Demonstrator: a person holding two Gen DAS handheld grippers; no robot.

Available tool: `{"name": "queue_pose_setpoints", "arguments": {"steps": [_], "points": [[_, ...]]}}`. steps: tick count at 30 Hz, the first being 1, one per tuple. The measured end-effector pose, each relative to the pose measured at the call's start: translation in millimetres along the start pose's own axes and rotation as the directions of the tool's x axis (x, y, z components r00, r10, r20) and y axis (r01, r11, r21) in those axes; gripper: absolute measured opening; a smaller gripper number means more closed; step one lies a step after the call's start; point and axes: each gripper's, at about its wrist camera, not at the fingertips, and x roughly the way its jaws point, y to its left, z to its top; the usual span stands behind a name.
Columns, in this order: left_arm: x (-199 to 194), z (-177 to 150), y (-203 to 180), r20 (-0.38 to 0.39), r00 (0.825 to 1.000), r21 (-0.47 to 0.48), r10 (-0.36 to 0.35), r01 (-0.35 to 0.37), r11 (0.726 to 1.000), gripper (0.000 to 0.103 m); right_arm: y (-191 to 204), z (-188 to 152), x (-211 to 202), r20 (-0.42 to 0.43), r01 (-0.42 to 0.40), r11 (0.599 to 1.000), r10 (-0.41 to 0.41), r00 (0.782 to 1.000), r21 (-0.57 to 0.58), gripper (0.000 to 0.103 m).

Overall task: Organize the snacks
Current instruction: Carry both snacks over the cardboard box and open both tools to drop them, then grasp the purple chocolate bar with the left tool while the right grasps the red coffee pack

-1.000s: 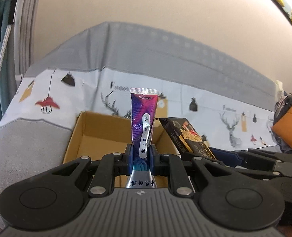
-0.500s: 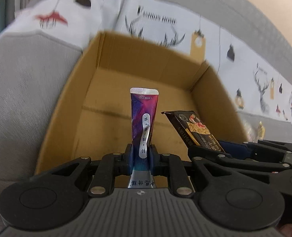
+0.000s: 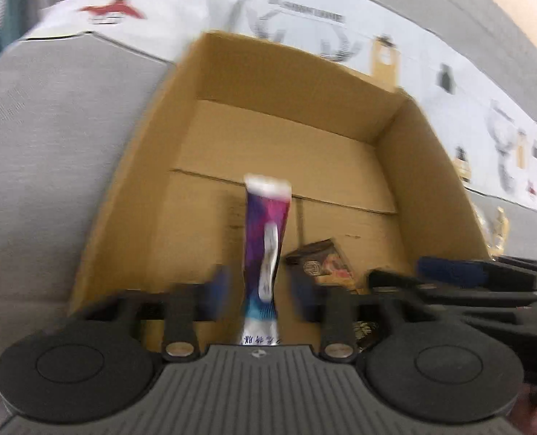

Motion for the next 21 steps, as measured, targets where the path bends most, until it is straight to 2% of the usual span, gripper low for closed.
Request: {"name": "queue_pose_setpoints", "arguments": {"steps": [2,3,4,5,6,10,12,14,17,21], "points": [[-17.5,2.7,-0.9,0.009,0.999,-0.035,-0.047,0.047,0.998,0.075,-11.0,-0.7,-19.1,0.052,-0.024,0.999,0.023,0.998,0.023,0.073],[-29.3,2.5,-4.6,0.036,0.997,-0.042,-0.064,0.066,0.997,0.079,-16.5,-1.5,-29.7,0.08,-0.03,0.999,0.027,0.996,0.034,0.084],[-40.5,1.0,-10.1,0.067,0.995,-0.046,-0.069,0.073,0.996,0.089,-22.9,-3.1,-41.8,0.112,-0.031,0.998,0.026,0.993,0.046,0.094],[-51.2,-1.2,-18.1,0.1,0.992,-0.045,-0.074,0.078,0.996,0.093,-31.8,-6.2,-57.7,0.153,-0.031,0.998,0.021,0.988,0.062,0.097],[-61.1,-3.3,-30.8,0.13,0.988,-0.027,-0.088,0.092,0.995,0.093,-39.5,-9.9,-71.0,0.183,-0.033,0.997,0.019,0.983,0.076,0.102],[-83.9,-18.7,-91.9,0.147,0.978,0.071,-0.149,0.14,0.988,0.093,-78.6,-35.0,-124.3,0.274,-0.04,0.993,0.009,0.962,0.109,0.103],[-82.6,-27.7,-123.9,0.121,0.973,0.115,-0.198,0.184,0.976,0.093,-104.2,-52.1,-146.1,0.308,-0.042,0.992,0.003,0.951,0.121,0.103],[-77.3,-35.0,-151.6,0.07,0.969,0.145,-0.237,0.225,0.963,0.093,-131.2,-73.4,-164.5,0.334,-0.005,0.991,-0.039,0.942,0.132,0.103],[-64.2,-48.5,-193.5,0.029,0.955,0.181,-0.294,0.285,0.941,0.093,-169.0,-99.9,-181.0,0.338,0.075,0.983,-0.129,0.932,0.168,0.103],[-40.5,-67.7,-245.9,0.005,0.951,0.278,-0.309,0.295,0.914,0.093,-221.4,-133.1,-187.0,0.313,0.134,0.962,-0.207,0.927,0.239,0.102]]}}
